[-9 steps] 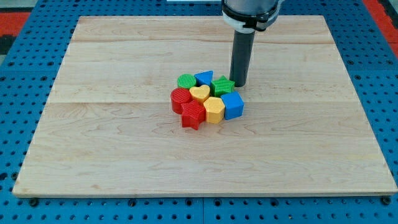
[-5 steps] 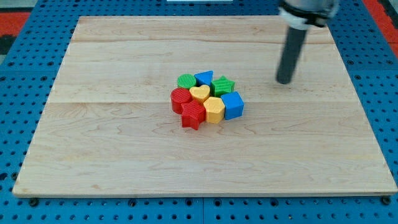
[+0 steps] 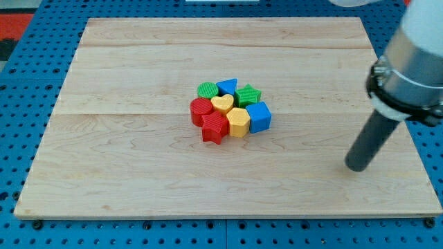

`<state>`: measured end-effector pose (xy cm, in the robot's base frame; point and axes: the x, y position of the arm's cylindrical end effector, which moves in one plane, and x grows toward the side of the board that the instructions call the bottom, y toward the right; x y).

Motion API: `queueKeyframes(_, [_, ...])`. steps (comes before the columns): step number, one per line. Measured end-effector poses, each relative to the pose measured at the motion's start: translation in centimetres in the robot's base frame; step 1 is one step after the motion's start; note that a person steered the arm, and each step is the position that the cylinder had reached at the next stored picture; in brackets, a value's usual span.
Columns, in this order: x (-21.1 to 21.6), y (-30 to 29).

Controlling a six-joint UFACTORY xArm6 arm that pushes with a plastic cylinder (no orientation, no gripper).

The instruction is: Separate both the red blocks from the group of blocks

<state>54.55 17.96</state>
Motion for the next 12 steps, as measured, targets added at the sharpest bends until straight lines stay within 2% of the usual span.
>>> queueKeyframes(1, [0.0, -3.3])
queueKeyframes(3, [0.5, -4.2])
queueKeyframes(5, [0.6, -11.3])
queueKeyframes(8, [-3.5, -12.2])
queueKeyframes(9, [-5.2, -15.7])
queueKeyframes(11, [-4.1, -17.8])
queueKeyframes(12, [-7.5, -21.2])
